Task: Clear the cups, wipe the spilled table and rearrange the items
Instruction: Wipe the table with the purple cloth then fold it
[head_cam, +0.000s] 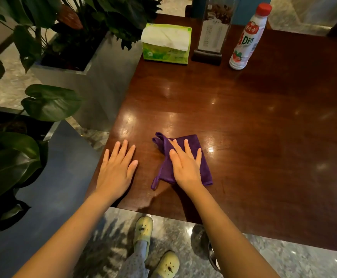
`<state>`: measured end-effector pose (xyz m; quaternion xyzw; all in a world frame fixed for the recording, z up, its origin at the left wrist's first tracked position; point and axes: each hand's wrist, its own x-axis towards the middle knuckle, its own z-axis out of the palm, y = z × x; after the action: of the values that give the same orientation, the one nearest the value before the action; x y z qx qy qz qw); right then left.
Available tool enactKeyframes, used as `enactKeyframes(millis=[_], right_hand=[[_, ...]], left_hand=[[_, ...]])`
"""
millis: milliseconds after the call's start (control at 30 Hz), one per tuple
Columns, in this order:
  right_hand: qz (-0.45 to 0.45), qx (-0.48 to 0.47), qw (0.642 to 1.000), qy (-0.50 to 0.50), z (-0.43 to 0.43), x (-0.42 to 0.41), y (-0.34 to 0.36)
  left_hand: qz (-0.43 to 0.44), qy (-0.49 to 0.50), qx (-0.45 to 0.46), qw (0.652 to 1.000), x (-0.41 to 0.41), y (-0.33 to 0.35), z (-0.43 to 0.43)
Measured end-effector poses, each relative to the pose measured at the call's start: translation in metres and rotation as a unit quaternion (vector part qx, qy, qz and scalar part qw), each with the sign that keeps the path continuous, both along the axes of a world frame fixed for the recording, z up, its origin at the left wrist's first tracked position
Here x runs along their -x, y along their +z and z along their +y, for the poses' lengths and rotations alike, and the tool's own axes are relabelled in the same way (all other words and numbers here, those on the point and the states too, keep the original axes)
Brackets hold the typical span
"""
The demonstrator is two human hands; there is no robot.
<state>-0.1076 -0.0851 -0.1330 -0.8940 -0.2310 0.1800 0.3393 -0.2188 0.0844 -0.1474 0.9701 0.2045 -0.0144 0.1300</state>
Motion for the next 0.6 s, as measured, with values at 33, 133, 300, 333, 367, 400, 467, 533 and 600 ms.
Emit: enactKeyframes(millis=[33,133,300,333,367,400,467,533,600], right_hand=[[-0.027,0.047,0.998,0.037,0.001,0.003,-0.001],[-0.119,0.178,0.969,0.122,0.001,0.013,-0.007],[-0.193,0.231,0.939,0.167,-0.002,-0.002,-0.009],[-0.207,0.237,0.931,0.183,0.000,-0.005,-0.010],[-0.212,0.239,0.928,0.193,0.003,-0.006,-0.012],[-0.210,0.234,0.930,0.193,0.007,-0.004,-0.013],[-0.209,0.217,0.935,0.186,0.016,0.006,-0.012],[-0.226,0.198,0.933,0.197,0.015,0.023,-0.012],[-0.248,0.179,0.927,0.219,0.001,0.039,-0.014]], left_hand=[[0.008,-0.002,-0.009,1.000,0.003,-0.002,0.000],[0.011,-0.007,-0.022,1.000,0.005,-0.003,-0.002],[0.008,0.001,-0.039,0.999,0.012,-0.001,-0.004],[0.012,-0.002,-0.043,0.999,0.014,-0.001,-0.005],[0.014,-0.004,-0.047,0.999,0.015,-0.002,-0.007],[0.014,-0.004,-0.050,0.999,0.015,-0.002,-0.008],[0.014,0.001,-0.052,0.999,0.015,-0.003,-0.008],[0.018,0.000,-0.052,0.998,0.016,-0.003,-0.008],[0.022,-0.002,-0.057,0.998,0.017,-0.004,-0.007]])
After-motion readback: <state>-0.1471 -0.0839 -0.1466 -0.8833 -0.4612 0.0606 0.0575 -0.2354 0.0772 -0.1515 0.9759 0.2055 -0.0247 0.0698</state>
